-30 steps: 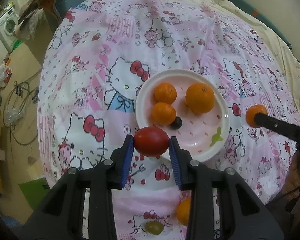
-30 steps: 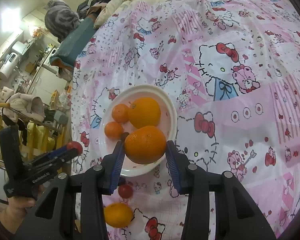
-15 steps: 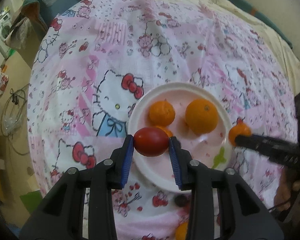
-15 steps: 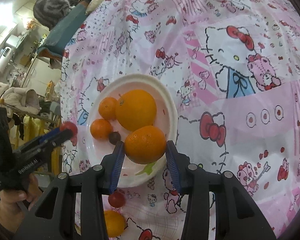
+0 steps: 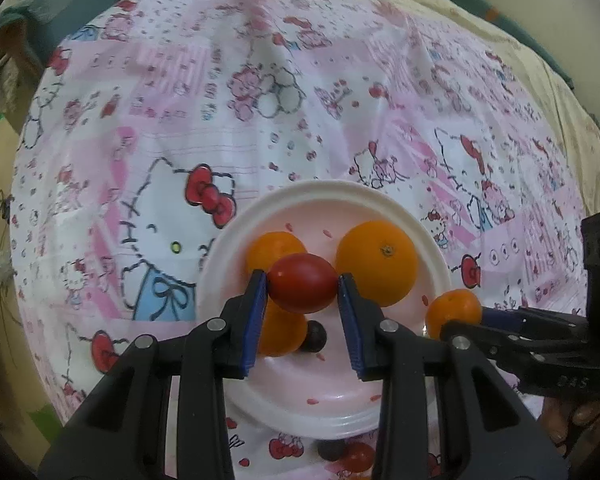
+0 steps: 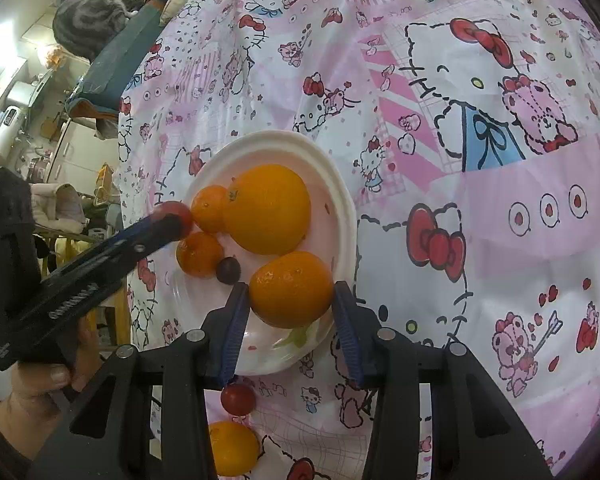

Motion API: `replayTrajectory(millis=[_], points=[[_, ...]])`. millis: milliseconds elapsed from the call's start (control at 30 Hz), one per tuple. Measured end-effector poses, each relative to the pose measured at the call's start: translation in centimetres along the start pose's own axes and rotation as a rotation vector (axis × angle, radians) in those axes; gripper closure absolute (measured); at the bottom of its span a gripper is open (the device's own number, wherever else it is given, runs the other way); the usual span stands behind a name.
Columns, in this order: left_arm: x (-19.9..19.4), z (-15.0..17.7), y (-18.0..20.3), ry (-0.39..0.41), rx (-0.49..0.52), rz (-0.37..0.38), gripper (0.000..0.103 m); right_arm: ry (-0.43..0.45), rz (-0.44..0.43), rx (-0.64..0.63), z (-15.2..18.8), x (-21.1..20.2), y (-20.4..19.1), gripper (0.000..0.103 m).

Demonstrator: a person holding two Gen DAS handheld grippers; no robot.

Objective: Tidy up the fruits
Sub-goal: 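Carry the tomato with the left gripper and tangerine with the right gripper over the plate, then lower the tomato onto the plate and open the left gripper while the right gripper releases the tangerine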

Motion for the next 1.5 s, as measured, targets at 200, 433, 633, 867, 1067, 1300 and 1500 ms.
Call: replayTrajectory(millis=[200,433,633,867,1067,1300,1500], points=[[0.9,-0.6,0.7,0.0,0.032,0.0,0.071,-0.003,-0.001,0.015,0.0,0.1,0.6,0.057],[1.3,-0.6,0.7,-0.008,0.028,0.004,0.071,-0.001,0.006,0.005,-0.1,-0.1,0.4,0.057],[1.5,-0.4,0.5,-0.024,0.025,-0.005,0.07,0.011,-0.001,-0.006,0.0,-0.1,0.0,0.057],[1.7,-0.1,0.4,-0.037,0.034,-0.022,0.051,0.042,-0.034,0.003,-0.4,-0.8,-0.3,0.041],[1.5,-0.2,0.2,-0.033,0.04,-0.042,0.047,0.08,-0.033,-0.006,-0.9,-2.0,-0.5,0.031],[0.5,0.4,-0.4,-0.01,0.034,-0.053,0.032,0.127,0.003,0.027,-1.0,-3.6,0.5,0.025],[-0.9,1.7,-1.2,0.008,0.014,-0.061,0.031,0.179,0.051,0.032,-0.5,-5.4,0.5,0.025]])
Point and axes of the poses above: each gripper's, at about its wrist camera, not at the fingertips, and x roughly the way its jaws point, y to its right, z to its underside, the point moved 7 cm from there along x, roughly the way its jaws point, and after that the axes turned 7 degrees about -y, right-handed, at the moved point
